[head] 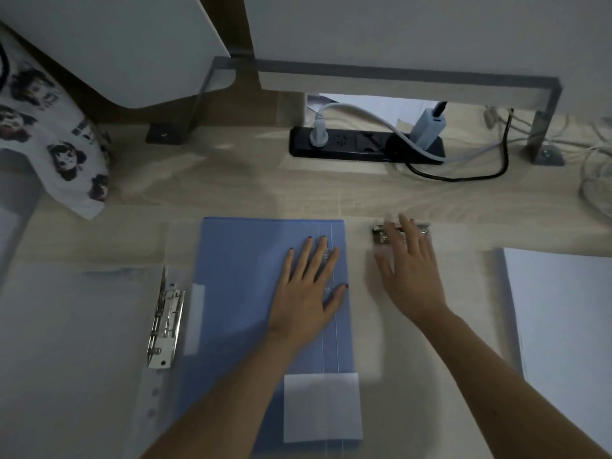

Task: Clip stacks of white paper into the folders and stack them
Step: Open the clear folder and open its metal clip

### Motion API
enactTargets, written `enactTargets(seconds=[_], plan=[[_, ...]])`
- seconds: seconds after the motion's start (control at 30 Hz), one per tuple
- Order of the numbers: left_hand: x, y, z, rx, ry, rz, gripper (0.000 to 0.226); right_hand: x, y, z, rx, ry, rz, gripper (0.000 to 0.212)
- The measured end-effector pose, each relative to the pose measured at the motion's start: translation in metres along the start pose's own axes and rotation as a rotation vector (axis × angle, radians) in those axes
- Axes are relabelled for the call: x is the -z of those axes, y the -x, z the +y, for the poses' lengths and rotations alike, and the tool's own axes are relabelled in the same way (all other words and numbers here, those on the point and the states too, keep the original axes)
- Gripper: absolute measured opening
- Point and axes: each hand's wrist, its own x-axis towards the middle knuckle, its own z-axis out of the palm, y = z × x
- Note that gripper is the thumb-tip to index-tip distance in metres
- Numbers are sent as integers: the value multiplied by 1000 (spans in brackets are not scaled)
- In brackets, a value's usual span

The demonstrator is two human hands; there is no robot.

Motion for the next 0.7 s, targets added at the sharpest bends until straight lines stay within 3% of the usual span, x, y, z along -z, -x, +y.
enactTargets(seconds=[0.17,0.7], plan=[[1,1,1,4,11,2,60,-15,-6,2,28,44,-19,63],[2,0,1,9,6,-13,61,-16,-11,12,63,85,91,44]])
